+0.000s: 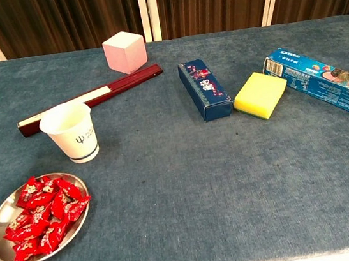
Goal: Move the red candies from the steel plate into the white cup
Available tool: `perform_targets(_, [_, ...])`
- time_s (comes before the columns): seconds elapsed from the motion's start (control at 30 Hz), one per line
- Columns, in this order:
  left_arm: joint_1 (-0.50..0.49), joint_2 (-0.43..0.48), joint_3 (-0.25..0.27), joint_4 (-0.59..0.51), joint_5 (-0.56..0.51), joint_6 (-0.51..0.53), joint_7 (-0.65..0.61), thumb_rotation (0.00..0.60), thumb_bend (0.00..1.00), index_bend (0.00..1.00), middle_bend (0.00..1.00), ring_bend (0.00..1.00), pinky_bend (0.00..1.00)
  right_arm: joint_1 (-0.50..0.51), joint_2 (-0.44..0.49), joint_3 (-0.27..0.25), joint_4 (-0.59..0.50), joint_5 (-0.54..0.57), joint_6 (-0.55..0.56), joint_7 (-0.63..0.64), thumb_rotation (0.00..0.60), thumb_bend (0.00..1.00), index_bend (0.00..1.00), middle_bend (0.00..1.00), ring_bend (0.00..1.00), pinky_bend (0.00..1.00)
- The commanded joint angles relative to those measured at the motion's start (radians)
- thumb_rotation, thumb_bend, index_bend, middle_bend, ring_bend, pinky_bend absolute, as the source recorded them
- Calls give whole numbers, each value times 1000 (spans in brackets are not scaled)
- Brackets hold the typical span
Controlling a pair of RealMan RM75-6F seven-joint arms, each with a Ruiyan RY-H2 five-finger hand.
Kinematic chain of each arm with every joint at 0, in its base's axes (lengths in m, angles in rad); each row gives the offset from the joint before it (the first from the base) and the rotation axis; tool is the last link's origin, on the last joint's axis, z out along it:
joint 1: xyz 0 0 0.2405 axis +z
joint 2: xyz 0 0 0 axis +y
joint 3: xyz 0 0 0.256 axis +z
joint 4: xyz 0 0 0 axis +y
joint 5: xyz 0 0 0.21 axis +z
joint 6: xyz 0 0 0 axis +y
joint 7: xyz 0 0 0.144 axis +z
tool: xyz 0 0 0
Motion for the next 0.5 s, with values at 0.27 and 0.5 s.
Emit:
perform_targets(0.27, [37, 1, 133, 27, 98, -59, -61, 600, 191, 356, 973, 948, 836, 1, 12, 0, -25, -18, 7, -18, 600, 161, 0, 12, 0, 25])
perform_targets(0.5, [14, -70, 144, 46, 117, -127, -45, 600, 226, 399, 980, 955, 840, 0, 10, -5, -25, -17, 2, -20, 600, 161, 0, 12, 0, 25])
